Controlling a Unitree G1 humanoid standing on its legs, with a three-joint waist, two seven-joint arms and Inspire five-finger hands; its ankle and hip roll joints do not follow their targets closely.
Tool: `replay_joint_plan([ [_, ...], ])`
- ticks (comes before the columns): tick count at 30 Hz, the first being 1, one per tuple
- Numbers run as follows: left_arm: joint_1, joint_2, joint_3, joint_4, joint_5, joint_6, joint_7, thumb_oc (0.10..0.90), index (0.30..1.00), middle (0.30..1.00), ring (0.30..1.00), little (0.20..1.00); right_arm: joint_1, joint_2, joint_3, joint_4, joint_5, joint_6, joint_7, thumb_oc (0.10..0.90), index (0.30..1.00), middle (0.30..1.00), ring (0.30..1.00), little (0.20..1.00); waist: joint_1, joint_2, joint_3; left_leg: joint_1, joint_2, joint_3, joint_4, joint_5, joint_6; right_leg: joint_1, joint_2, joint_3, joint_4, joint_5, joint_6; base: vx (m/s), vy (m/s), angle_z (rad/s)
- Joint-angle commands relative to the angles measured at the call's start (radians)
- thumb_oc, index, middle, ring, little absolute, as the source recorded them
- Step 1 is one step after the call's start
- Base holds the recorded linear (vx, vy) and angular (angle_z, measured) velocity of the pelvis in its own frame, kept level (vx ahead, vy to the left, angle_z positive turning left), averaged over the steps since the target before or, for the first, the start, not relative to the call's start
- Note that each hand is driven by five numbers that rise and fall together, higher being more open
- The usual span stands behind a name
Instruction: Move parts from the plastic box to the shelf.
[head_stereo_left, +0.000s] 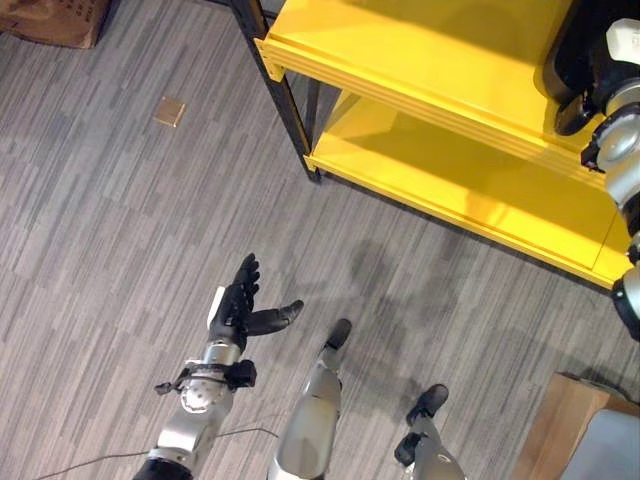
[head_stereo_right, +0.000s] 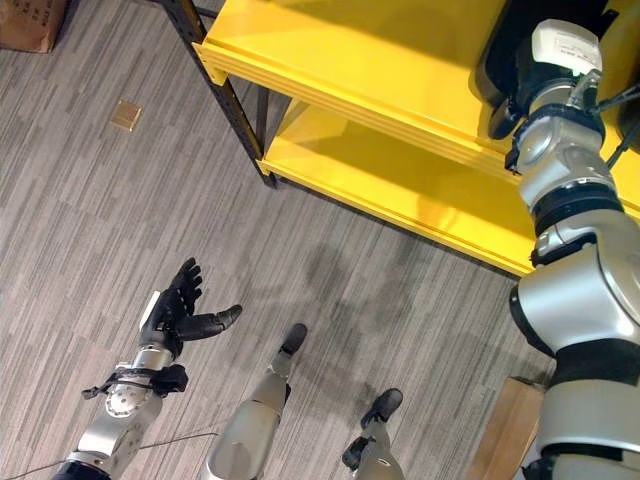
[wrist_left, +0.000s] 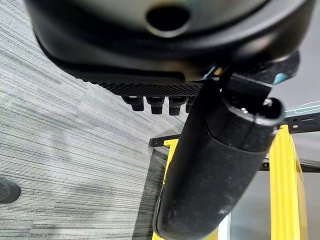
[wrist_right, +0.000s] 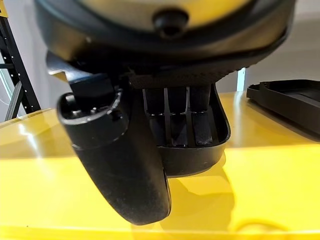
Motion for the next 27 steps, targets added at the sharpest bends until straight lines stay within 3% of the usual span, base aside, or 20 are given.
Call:
replay_joint_plan([
  [1, -0.016, 0.036, 0.037, -0.09, 0.014, -0.099, 0.031, 0.9, 1.0, 1.0, 1.0, 1.0, -0.169, -0.049, 0.092, -0.06, 0.038, -0.028, -0.068, 0.4, 0.3, 0.3, 0.3, 0.3, 0.025, -0.064, 0.001, -0.031, -0.044, 0.051, 0.036, -0.012, 0.04, 0.092, 0.005, -0.02, 0.052, -0.07, 0.005, 0.02, 0.017, 0.05],
  [27, -0.017, 0.042, 0.052, -0.093, 0.009, -0.106, 0.046, 0.9, 1.0, 1.0, 1.0, 1.0, -0.192, -0.019, 0.083, -0.053, 0.08, -0.022, -0.075, 0.4, 0.3, 0.3, 0.3, 0.3, 0.05, -0.097, -0.001, -0.056, -0.09, 0.051, 0.062, -0.037, 0.054, 0.118, -0.018, -0.036, 0.025, -0.03, 0.022, 0.02, 0.017, 0.02],
])
